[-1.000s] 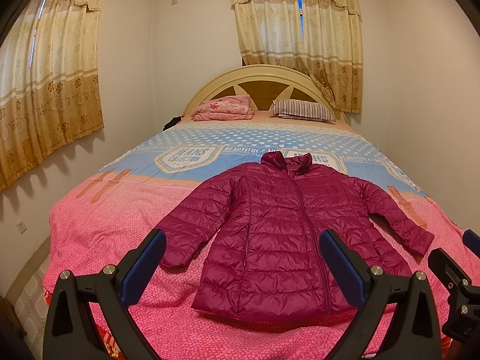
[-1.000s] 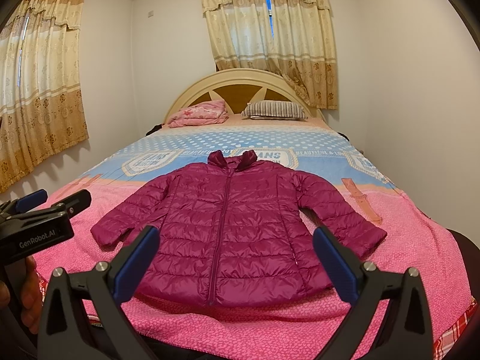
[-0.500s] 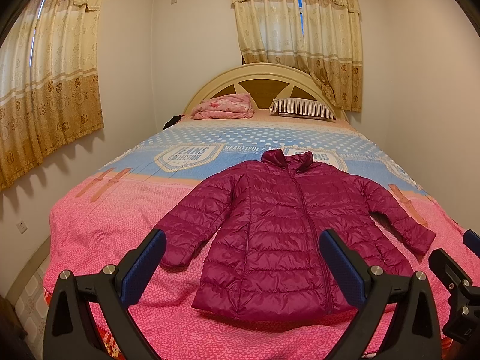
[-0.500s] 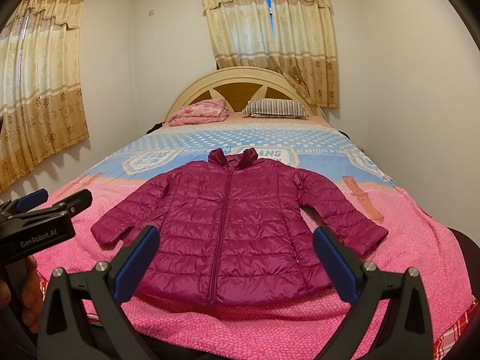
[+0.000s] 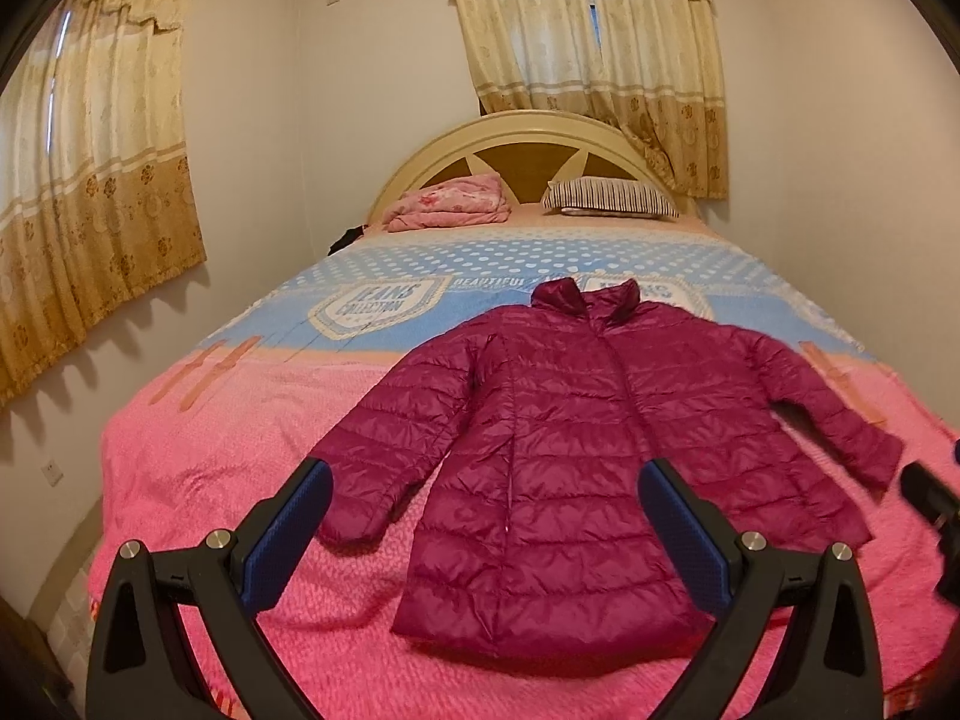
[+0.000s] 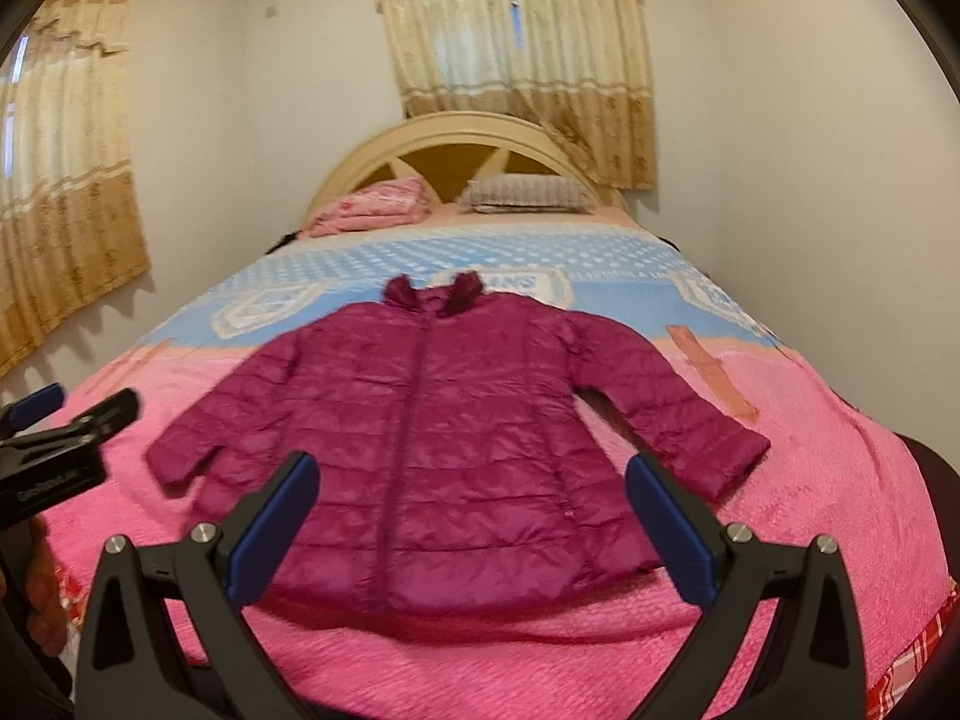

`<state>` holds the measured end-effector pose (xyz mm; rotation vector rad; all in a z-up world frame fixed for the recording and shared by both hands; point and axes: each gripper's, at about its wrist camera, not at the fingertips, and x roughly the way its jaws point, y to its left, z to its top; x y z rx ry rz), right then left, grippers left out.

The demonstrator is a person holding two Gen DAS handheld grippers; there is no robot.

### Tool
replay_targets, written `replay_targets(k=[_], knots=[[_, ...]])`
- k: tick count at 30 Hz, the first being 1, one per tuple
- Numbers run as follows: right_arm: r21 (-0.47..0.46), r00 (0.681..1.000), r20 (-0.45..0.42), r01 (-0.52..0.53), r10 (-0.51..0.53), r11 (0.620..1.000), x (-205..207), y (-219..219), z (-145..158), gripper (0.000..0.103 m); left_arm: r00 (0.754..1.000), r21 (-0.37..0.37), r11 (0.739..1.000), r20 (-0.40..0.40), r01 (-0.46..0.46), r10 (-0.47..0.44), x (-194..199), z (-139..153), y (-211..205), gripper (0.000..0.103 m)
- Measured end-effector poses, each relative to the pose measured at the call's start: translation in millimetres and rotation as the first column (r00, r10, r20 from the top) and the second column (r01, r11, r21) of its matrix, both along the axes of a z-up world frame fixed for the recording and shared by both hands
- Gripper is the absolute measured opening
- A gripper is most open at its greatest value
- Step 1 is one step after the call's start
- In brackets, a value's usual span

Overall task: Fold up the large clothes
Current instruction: 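Grasp the jacket sleeve cuff with the right tool and fold it across the body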

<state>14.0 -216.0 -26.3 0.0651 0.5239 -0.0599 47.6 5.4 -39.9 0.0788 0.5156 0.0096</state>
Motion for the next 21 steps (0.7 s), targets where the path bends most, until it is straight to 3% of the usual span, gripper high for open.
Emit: replay_targets(k=[6,13,17,21], knots=[[0.025,0.985,-0.084,0.153,-0.150,0.988,40.3,-66.0,-35.1,0.103,0.997,0.014,1.000,-0.081,0.019,-0.018,63.8,-30.1,-3.3,0.102],[0.133,0.917,-0.255,0.348,-0.307,0.928,76.1,-162.7,-85.7,0.103,0.994,0.040,0.999,-0.103,-0.022,0.026,118.8,-44.8,1.0,0.102],[0.174,0.880,-0.329,0.412,-0.341,0.895,87.0,-190.3,-99.7,0.094,0.990,0.065,0.997,-0.129,-0.050,0.058,152.0,-56.9,4.4,0.102],[0.188,0.865,-0.365,0.431,-0.345,0.883,100.6,-211.8,-106.8,0.086,0.984,0.102,0.993,-0.158,-0.065,0.081,182.9,-70.1,5.0,0.102]])
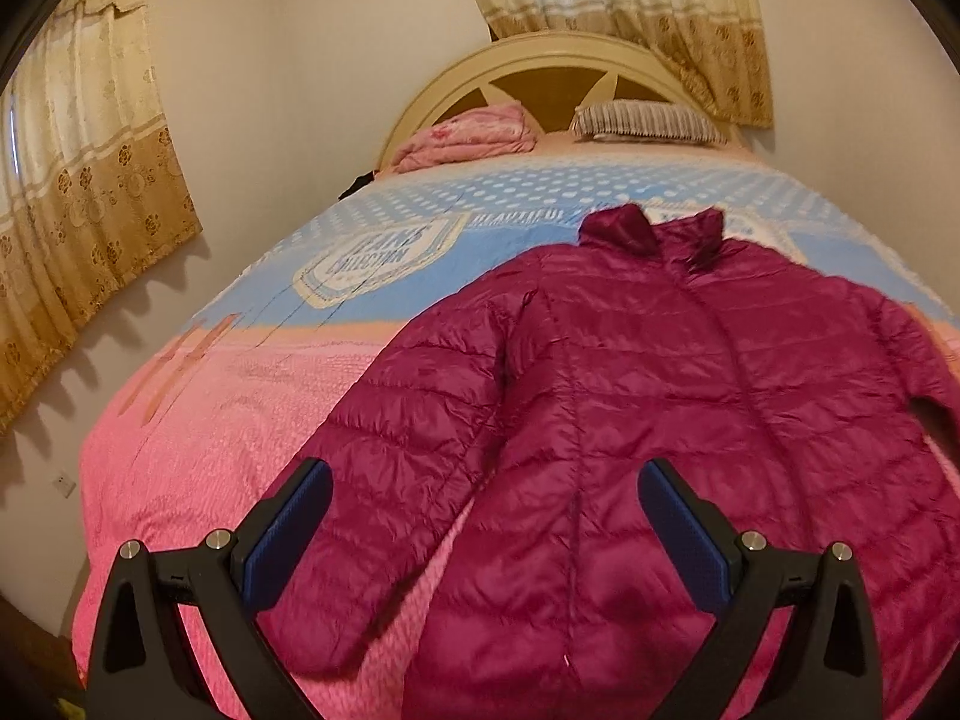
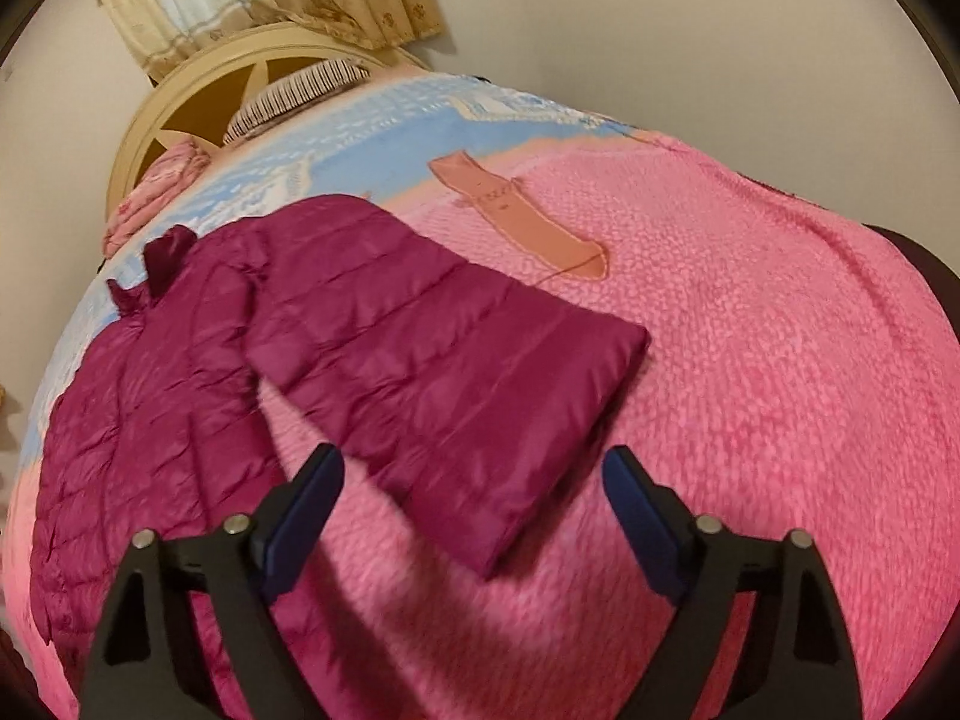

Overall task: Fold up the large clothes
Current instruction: 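Grasp the jacket sleeve cuff with the right tool and fold it across the body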

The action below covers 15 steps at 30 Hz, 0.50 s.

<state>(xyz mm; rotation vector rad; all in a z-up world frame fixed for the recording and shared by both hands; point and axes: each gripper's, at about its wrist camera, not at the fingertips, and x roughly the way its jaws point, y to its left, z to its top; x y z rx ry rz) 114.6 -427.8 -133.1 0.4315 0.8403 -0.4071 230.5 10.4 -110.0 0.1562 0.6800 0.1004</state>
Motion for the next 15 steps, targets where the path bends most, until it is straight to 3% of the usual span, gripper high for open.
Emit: replay_targets(k=[2,4,7,10,15], knots=[[0.001,1.000,-0.026,0.008,-0.008,1.000,9.0,-10.0,-6.9,0.078,1.000,0.012,1.000,-0.019,-0.007,0.007,15.7,-7.7,-0.4,0.102],[0.031,0.999,-0.050,0.001,0.001,1.000,16.9,-17.7,-15.1,0.054,0.999,0.025,1.000,-0.038,-0.013,0.014,29.9,-15.2,-0.2,0.102],[0.020,0.999,-0.051,-0.009,0.010,1.000,21.9,-25.5,-18.8,0.031,0.998,0.039,0.999,-0.064,-0.017,0.020,49.7,-25.9,0.6,0.102],[-0.005,0.999,-0.035,-0.019,0.019,1.000,25.7,-30.3,-12.0,0.019,0.996,0.046,0.999,-0.082,-0.023,0.026,64.8,-32.5,0.4,0.102],[-0.094,1.000,-0.012,-0.009,0.008,0.996,48.3,-42.0,3.5,0.014,0.995,0.050,0.998,-0.089,-0.032,0.037,86.2,-36.1,4.3,0.102]])
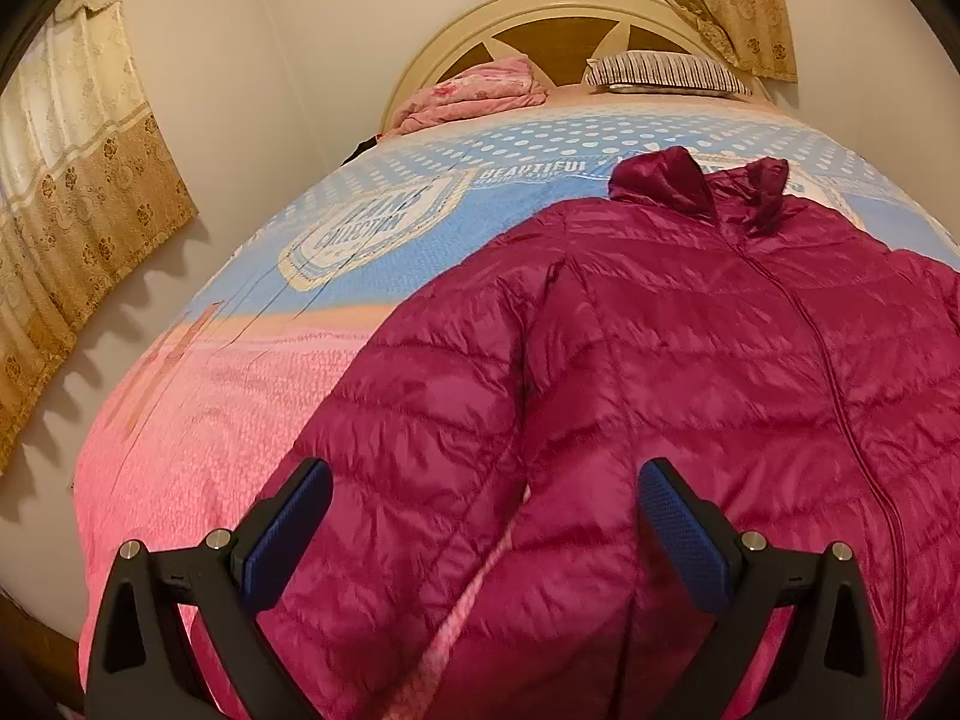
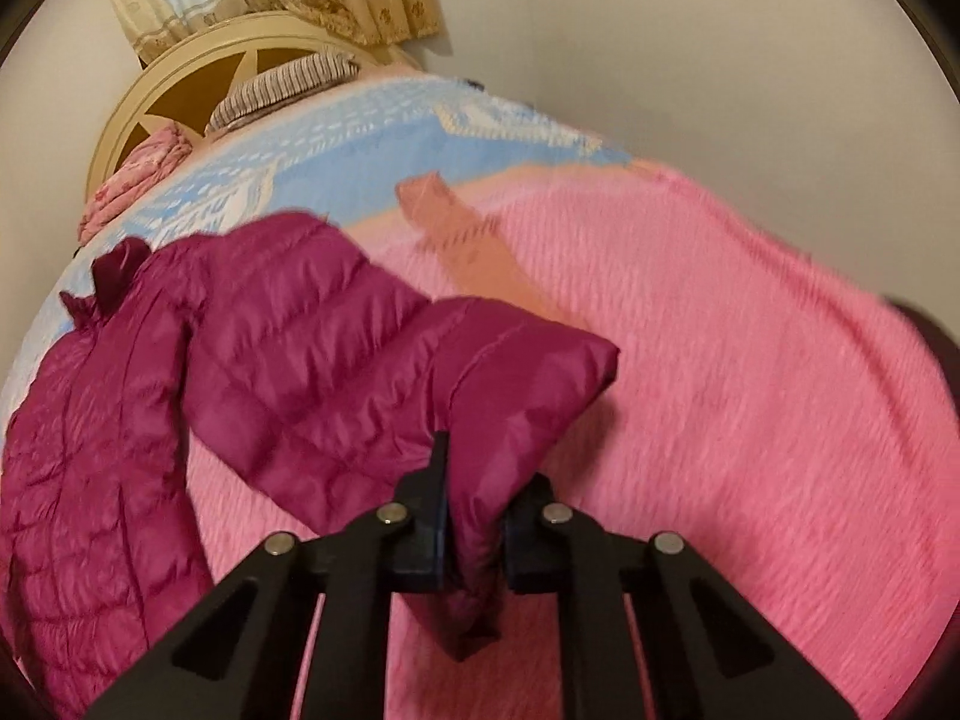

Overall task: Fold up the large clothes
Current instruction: 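Grasp the jacket sleeve cuff with the right tool and fold it across the body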

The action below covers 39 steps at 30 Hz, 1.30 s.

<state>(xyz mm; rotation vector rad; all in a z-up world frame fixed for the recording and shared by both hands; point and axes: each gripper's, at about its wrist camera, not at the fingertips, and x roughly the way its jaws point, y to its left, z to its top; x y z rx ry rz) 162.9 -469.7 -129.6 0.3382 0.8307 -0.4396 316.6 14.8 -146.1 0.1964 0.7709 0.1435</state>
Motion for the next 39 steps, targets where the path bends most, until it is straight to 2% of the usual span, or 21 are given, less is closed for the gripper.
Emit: replay_targets(k=[6,9,13,18,21,25,28,31,35,39], knots=[[-0.136,0.998,0.042,-0.043,0.049,0.990,36.7,9.0,37.2,0.013,0.999,0.000,0.999,0.012,-0.035,0.035,25.0,5.1,9.2,0.102],[-0.198,0.991,0.061,-0.108,0.122,0.974,60.4,34.2,54.9,0.013,0.998,0.000,0.998,0.011,-0.056,0.056,38.5,4.9,14.2,0.102],[-0.237,0.972,0.071,-0.200,0.222,0.951,90.9,74.9,64.1,0.013,0.997,-0.015,0.997,0.004,-0.076,0.076,50.5,3.2,23.4,0.102],[-0.263,0.941,0.057,-0.308,0.333,0.914,119.7,127.4,62.3,0.012,0.995,-0.028,0.995,0.001,-0.097,0.097,59.7,1.6,33.4,0.102],[-0.284,0.916,0.042,-0.373,0.400,0.883,135.9,162.5,58.3,0.012,0.995,-0.053,0.994,0.002,-0.101,0.101,64.2,2.6,38.1,0.102],[-0.304,0.882,0.030,-0.440,0.470,0.845,150.5,204.8,56.0,0.012,0.995,-0.031,0.995,0.014,-0.098,0.098,69.2,1.3,40.3,0.102],[-0.320,0.852,0.017,-0.492,0.524,0.810,161.8,240.3,48.6,0.012,0.992,-0.050,0.991,0.009,-0.122,0.122,76.1,0.7,51.5,0.102],[-0.323,0.825,0.000,-0.534,0.565,0.781,171.4,268.1,39.8,0.012,0.990,-0.069,0.988,0.009,-0.138,0.139,79.5,0.3,61.8,0.102],[-0.326,0.801,-0.026,-0.572,0.598,0.753,183.3,298.2,24.9,0.012,0.991,-0.055,0.990,0.012,-0.130,0.131,81.1,-4.1,66.8,0.102],[-0.322,0.790,-0.049,-0.592,0.612,0.739,191.9,321.8,8.6,0.012,0.990,-0.057,0.988,-0.013,-0.143,0.143,85.2,-19.2,74.7,0.102]])
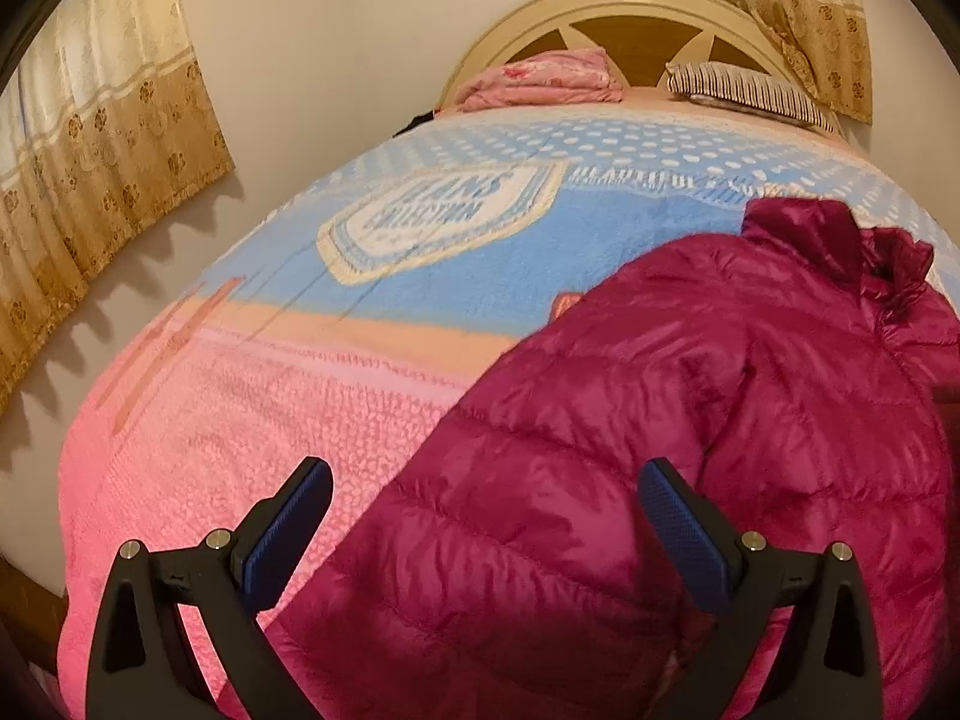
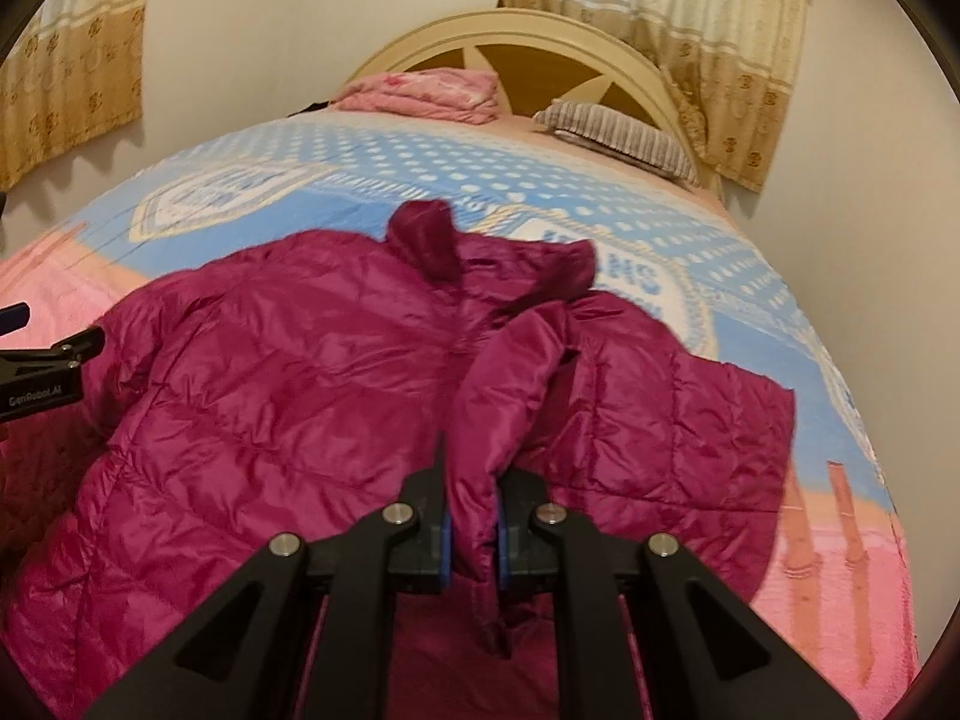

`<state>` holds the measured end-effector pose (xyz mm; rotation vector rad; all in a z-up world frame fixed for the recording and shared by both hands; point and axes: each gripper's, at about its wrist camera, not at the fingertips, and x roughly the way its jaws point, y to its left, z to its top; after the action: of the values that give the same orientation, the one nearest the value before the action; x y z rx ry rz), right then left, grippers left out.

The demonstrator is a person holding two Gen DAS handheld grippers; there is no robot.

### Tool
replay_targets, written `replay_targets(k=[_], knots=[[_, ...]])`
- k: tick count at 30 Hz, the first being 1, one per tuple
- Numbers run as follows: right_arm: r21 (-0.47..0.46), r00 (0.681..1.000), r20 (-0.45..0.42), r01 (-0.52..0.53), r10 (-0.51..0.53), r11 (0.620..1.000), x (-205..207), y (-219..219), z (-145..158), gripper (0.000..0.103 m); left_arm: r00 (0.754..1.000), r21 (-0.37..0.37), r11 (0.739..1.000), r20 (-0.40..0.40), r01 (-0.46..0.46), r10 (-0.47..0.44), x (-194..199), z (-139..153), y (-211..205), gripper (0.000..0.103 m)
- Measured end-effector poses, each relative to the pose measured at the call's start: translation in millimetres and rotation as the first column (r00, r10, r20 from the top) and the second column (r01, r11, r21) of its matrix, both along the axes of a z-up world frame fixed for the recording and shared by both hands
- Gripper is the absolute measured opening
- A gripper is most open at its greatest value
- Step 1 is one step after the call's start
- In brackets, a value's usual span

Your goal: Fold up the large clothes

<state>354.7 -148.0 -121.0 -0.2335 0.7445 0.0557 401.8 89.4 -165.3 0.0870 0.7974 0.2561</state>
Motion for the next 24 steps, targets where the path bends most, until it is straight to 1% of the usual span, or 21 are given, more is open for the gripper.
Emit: replay_targets(k=[5,7,9,11,13,14,16,18,19,21,23,24], knots=[[0.001,0.999,-0.033,0.000,0.000,1.000,12.1,13.8,-18.9,0.012,1.000,0.008,1.000,-0.025,-0.002,0.002,2.4,-19.5,3.7,0.102],[0.008,0.999,-0.041,0.000,0.000,1.000,17.1,17.3,-24.0,0.016,1.000,0.007,1.000,-0.029,-0.001,0.001,2.8,-24.5,4.9,0.102],[0.019,0.998,-0.056,-0.003,0.004,1.000,19.8,20.1,-27.4,0.017,0.999,0.013,1.000,-0.033,0.000,0.000,3.4,-28.6,3.7,0.102],[0.037,0.998,-0.066,-0.007,0.009,0.999,21.8,23.4,-30.1,0.020,0.999,0.016,1.000,-0.038,-0.001,0.001,3.7,-31.9,3.5,0.102],[0.045,0.996,-0.081,-0.020,0.024,0.999,23.6,28.3,-33.2,0.028,0.999,0.016,1.000,-0.041,-0.004,0.004,3.8,-34.0,3.6,0.102],[0.044,0.996,-0.082,-0.026,0.029,0.999,23.8,30.9,-34.5,0.030,0.999,0.017,1.000,-0.042,-0.005,0.006,4.1,-34.6,3.3,0.102],[0.055,0.995,-0.087,-0.040,0.045,0.998,23.8,34.9,-35.8,0.041,0.999,0.019,1.000,-0.043,-0.005,0.006,4.5,-34.7,3.1,0.102],[0.069,0.995,-0.086,-0.053,0.059,0.996,21.0,37.5,-34.7,0.046,0.999,0.019,1.000,-0.044,-0.008,0.009,3.5,-33.5,3.0,0.102],[0.070,0.994,-0.081,-0.064,0.070,0.995,18.8,40.3,-32.8,0.046,0.999,0.018,1.000,-0.044,-0.011,0.012,2.7,-32.2,3.5,0.102],[0.080,0.992,-0.076,-0.091,0.097,0.993,15.1,44.9,-28.3,0.046,0.999,0.015,0.999,-0.035,-0.036,0.036,-1.4,-27.6,8.5,0.102],[0.107,0.990,-0.064,-0.120,0.128,0.987,8.8,50.6,-20.0,0.049,0.997,0.002,0.997,-0.018,-0.071,0.071,-6.8,-20.7,14.9,0.102],[0.119,0.989,-0.051,-0.135,0.142,0.984,5.0,52.1,-15.2,0.054,0.996,0.000,0.996,-0.010,-0.087,0.087,-9.1,-17.4,17.8,0.102]])
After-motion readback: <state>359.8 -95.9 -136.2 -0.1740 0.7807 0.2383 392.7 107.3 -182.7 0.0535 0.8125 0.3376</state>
